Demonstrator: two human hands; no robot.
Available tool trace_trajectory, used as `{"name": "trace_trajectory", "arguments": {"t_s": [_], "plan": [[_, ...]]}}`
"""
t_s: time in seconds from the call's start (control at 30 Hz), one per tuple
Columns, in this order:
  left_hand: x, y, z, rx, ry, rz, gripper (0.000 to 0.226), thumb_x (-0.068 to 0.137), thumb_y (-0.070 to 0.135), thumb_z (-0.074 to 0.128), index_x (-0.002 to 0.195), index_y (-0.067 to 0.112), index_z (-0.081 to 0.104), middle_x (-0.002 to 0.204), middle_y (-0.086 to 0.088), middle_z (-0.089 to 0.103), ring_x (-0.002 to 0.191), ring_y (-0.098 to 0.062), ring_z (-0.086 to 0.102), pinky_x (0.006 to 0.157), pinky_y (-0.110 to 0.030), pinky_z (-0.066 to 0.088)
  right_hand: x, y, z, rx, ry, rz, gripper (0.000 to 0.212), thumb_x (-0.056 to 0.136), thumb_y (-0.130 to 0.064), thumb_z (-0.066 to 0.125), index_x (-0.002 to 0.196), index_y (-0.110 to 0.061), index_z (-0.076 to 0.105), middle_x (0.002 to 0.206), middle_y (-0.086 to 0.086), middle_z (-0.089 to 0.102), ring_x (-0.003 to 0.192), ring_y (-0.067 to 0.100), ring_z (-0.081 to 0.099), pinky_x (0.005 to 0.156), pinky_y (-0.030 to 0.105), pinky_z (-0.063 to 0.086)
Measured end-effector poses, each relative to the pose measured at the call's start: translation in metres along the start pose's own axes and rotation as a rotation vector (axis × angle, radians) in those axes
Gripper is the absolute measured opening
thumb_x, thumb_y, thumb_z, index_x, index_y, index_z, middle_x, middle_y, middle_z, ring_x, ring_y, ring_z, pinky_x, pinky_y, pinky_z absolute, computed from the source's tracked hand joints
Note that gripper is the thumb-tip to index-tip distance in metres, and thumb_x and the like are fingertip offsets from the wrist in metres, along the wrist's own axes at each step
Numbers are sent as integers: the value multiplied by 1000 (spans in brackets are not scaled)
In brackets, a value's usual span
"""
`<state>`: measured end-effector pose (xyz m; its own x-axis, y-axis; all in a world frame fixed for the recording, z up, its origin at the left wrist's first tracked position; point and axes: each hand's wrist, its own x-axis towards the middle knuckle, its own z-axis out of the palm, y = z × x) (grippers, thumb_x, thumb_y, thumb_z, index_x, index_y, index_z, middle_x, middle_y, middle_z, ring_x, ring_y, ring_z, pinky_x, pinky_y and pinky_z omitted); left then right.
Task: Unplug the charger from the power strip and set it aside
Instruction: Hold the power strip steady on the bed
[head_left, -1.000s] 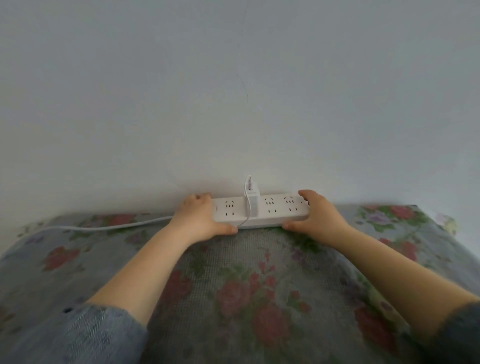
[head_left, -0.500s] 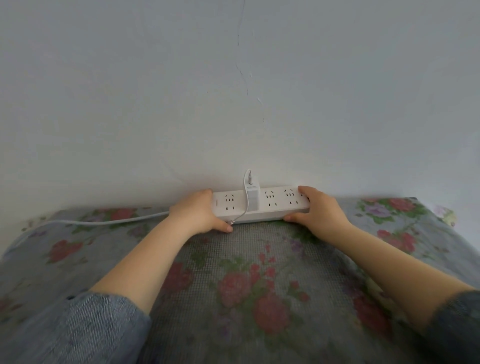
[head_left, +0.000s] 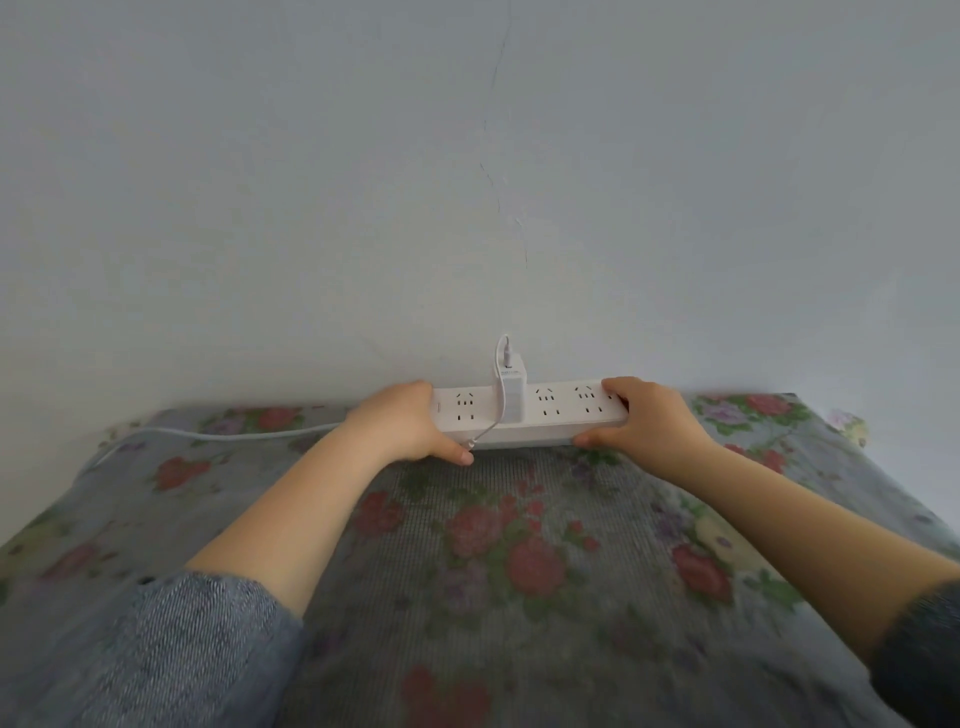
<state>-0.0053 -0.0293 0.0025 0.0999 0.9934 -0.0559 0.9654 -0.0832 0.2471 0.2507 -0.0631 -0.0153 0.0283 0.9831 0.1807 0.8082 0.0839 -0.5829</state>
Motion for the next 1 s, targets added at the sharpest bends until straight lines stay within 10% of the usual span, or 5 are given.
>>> {"name": "trace_trajectory", "arguments": {"t_s": [0.23, 0.57, 1.0], "plan": [[-38, 7, -6, 18, -33, 17, 90, 56, 57, 82, 125, 10, 48, 123, -6, 57, 104, -24, 55, 83, -33, 46, -30, -5, -12, -71, -32, -34, 48, 60, -48, 80, 85, -20, 50, 73, -10, 47, 67, 12, 45, 53, 28, 34], [-71, 6, 8, 42, -72, 0, 84, 55, 59, 81, 116, 10, 52, 107, -4, 57, 95, -23, 55, 82, -36, 48, -59, -3, -4, -96, -88, 2, 82, 63, -46, 80, 131, -12, 49, 124, 8, 58, 106, 25, 56, 86, 38, 49], [-76, -2, 22, 18, -77, 25, 81, 57, 56, 81, 118, 13, 49, 112, -3, 58, 94, -21, 54, 79, -35, 47, -64, 0, 7, -68, -74, 13, 88, 62, -41, 82, 135, -11, 42, 127, 7, 56, 111, 24, 54, 90, 37, 46]]}}
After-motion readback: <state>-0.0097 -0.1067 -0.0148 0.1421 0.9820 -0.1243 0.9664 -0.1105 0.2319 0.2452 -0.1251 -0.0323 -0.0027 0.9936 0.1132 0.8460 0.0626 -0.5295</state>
